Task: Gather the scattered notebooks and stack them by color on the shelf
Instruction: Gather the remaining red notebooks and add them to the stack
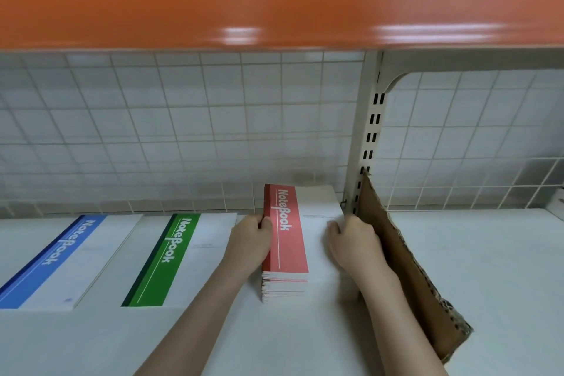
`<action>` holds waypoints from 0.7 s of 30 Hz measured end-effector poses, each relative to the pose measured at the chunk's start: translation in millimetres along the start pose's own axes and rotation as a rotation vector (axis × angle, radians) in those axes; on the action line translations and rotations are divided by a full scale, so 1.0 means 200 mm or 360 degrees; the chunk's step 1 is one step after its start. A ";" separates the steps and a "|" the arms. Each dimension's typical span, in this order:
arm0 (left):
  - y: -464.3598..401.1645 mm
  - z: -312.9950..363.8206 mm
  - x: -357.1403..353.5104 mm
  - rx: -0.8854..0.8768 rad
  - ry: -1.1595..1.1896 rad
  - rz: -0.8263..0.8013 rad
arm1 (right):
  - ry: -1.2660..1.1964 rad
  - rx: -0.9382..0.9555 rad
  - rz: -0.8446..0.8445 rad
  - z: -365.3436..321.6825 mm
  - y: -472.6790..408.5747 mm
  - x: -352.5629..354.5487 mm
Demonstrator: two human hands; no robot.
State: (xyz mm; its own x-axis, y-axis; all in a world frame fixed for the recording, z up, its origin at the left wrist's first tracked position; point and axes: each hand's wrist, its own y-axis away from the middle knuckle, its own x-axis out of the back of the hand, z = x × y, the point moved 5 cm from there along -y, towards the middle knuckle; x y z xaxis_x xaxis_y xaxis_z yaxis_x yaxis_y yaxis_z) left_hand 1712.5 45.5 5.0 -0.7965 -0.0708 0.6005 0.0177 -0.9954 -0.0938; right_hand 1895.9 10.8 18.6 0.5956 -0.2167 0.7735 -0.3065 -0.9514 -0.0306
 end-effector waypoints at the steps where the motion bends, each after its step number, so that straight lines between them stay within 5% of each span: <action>1: 0.00 0.00 -0.01 0.0017 0.0012 0.0014 | 0.0011 0.0006 -0.0007 0.00 0.00 0.00; 18: 0.02 -0.02 0.00 0.0176 0.0304 -0.0078 | 0.0053 0.0005 -0.0027 -0.02 0.00 0.03; 21: 0.06 -0.03 0.08 0.0095 0.0188 0.0065 | 0.0104 0.0093 0.0107 -0.07 0.01 0.06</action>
State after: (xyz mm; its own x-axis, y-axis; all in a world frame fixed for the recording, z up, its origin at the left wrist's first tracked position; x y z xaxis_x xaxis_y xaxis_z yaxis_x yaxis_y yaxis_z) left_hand 1696.2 33.7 9.0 -0.8600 -0.1068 0.4990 0.0849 -0.9942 -0.0665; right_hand 1892.5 9.2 35.8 0.5250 -0.2676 0.8079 -0.2989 -0.9468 -0.1194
